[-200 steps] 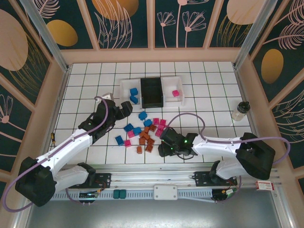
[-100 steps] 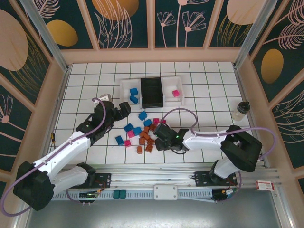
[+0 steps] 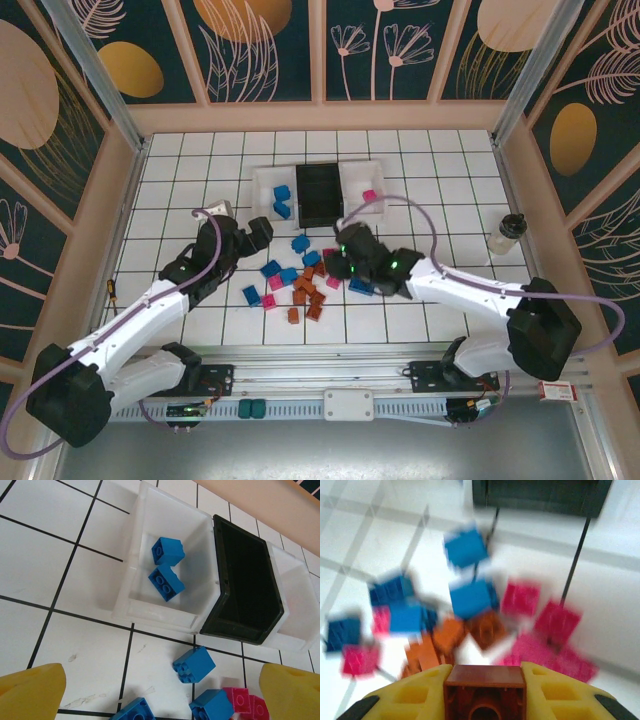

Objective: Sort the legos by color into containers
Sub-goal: Pick up the lego from the bottom-center of the table, then place the lego in the container, then pick up the lego from the bottom-center of the table.

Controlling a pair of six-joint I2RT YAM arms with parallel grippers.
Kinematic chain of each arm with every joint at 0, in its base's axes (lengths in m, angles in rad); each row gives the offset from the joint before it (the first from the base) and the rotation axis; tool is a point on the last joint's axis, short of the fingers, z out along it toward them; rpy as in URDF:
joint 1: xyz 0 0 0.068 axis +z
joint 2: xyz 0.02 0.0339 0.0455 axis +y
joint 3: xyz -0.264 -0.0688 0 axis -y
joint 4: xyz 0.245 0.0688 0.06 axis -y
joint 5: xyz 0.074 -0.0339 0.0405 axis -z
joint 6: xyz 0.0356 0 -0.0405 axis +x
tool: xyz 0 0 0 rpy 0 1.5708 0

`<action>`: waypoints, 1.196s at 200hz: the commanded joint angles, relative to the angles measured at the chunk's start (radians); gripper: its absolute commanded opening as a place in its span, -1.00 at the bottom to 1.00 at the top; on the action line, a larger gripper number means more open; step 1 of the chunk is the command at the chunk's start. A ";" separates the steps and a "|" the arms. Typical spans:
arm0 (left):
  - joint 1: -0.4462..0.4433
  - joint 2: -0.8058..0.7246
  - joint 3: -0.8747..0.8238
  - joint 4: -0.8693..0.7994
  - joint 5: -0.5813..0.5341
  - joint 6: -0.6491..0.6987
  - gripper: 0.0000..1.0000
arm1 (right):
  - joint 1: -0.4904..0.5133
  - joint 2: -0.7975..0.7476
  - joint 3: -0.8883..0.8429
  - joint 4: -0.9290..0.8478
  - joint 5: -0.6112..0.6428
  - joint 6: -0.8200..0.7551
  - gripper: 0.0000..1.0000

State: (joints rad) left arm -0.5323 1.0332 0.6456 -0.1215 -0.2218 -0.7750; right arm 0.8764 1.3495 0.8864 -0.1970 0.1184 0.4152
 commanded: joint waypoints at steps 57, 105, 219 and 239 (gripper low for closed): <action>0.002 -0.102 -0.074 -0.082 -0.032 -0.039 0.97 | -0.200 0.474 0.438 0.155 -0.064 -0.118 -0.49; 0.003 -0.143 -0.123 -0.119 -0.013 -0.058 0.97 | -0.227 0.716 0.669 0.070 0.009 -0.106 -0.30; 0.003 -0.105 -0.161 -0.078 0.033 -0.059 0.98 | -0.150 0.196 0.144 0.163 -0.037 -0.089 0.25; 0.002 -0.063 -0.155 -0.058 0.035 -0.055 0.97 | -0.125 0.061 -0.011 0.102 -0.047 -0.072 0.26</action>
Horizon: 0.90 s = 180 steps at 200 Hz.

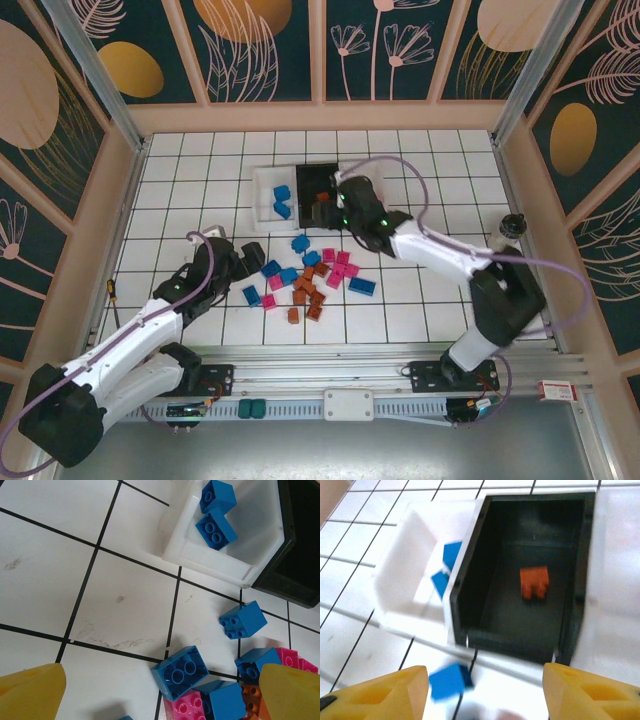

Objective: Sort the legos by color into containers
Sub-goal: Pick up the lego from the bottom-center of the table.

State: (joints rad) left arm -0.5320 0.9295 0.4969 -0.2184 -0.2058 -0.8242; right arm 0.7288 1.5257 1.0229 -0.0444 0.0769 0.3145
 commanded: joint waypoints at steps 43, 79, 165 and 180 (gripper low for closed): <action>0.002 0.120 -0.003 0.093 0.047 -0.001 0.98 | 0.011 -0.268 -0.387 -0.128 -0.057 0.077 0.33; 0.001 0.147 -0.003 0.119 0.070 -0.003 0.98 | -0.008 -0.245 -0.441 -0.035 -0.138 0.074 0.35; 0.002 0.143 -0.030 0.132 0.068 0.009 0.98 | 0.031 -0.120 -0.440 -0.056 -0.181 0.045 0.35; 0.002 0.144 -0.032 0.131 0.066 0.014 0.98 | 0.072 -0.123 -0.442 -0.087 -0.155 0.063 0.33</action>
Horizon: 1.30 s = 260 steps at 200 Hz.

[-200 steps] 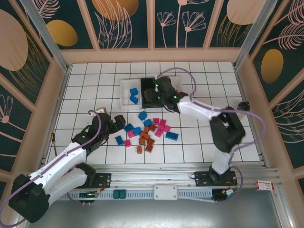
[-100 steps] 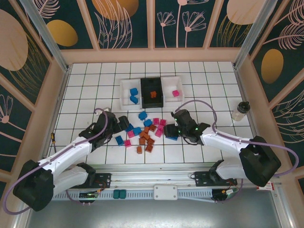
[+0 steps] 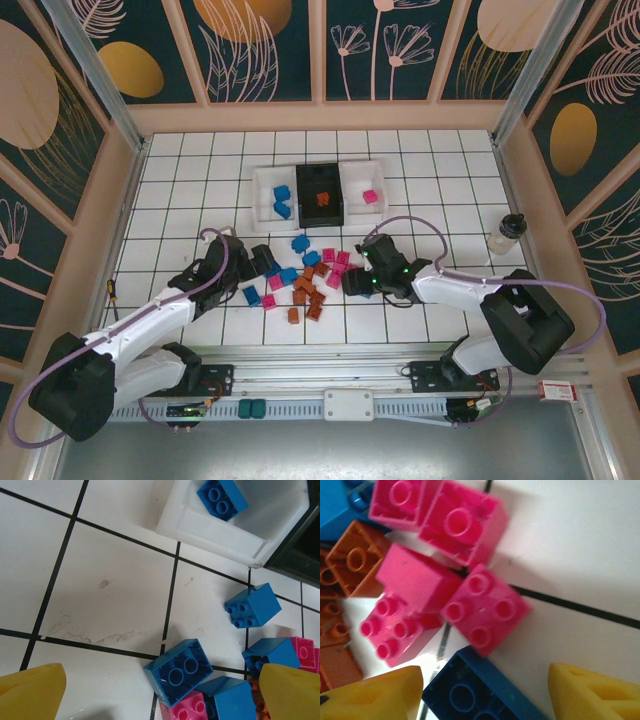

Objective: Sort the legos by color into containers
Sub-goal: Pick up the lego from the bottom-center of the table, then place the lego in the container.

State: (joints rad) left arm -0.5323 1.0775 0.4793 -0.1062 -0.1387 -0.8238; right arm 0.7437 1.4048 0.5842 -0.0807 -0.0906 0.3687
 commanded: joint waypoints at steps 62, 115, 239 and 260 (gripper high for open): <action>0.003 0.014 -0.008 0.028 0.006 0.024 0.98 | 0.173 0.099 0.057 -0.162 0.222 0.045 0.10; 0.003 -0.042 0.000 -0.008 -0.024 0.026 0.98 | 0.194 -0.003 0.120 -0.199 0.160 -0.007 -0.47; 0.002 -0.242 -0.020 -0.183 -0.105 -0.044 0.94 | 0.046 0.792 1.252 -0.099 0.081 -0.143 -0.55; 0.002 -0.225 -0.033 -0.181 -0.080 -0.049 0.81 | 0.026 0.914 1.421 -0.148 0.092 -0.122 -0.50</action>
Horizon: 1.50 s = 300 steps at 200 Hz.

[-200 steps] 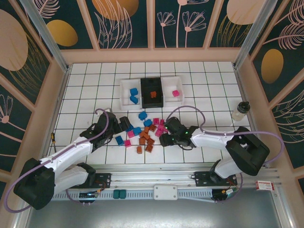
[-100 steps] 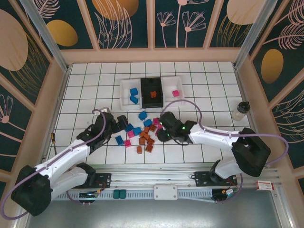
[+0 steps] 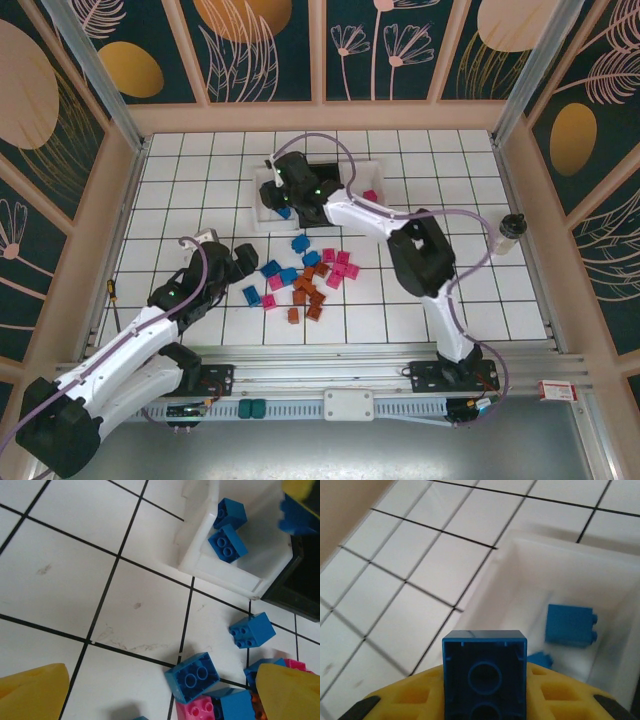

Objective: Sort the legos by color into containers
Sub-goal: Place the lego in the container, then pick up the lego from the middle-left of the table.

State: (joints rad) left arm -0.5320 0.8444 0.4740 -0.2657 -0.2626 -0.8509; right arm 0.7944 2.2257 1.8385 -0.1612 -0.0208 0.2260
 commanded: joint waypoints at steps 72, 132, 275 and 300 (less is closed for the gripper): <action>0.002 0.085 -0.077 0.022 0.123 -0.045 0.64 | -0.023 0.125 0.300 -0.111 -0.006 0.025 0.21; -0.034 0.204 -0.093 0.066 0.140 -0.081 0.47 | 0.011 -0.210 -0.223 0.135 0.010 0.031 0.21; -0.109 0.307 -0.111 0.080 0.123 -0.153 -0.46 | -0.032 -0.694 -0.871 0.303 0.122 0.099 0.19; -0.110 0.275 -0.020 0.019 0.078 -0.119 -0.67 | -0.047 -0.757 -0.933 0.312 0.125 0.117 0.19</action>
State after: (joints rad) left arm -0.6308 1.1355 0.3840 -0.2165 -0.2096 -0.9783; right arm 0.7624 1.5421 0.9562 0.1024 0.0677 0.3069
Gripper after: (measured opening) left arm 0.309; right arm 0.596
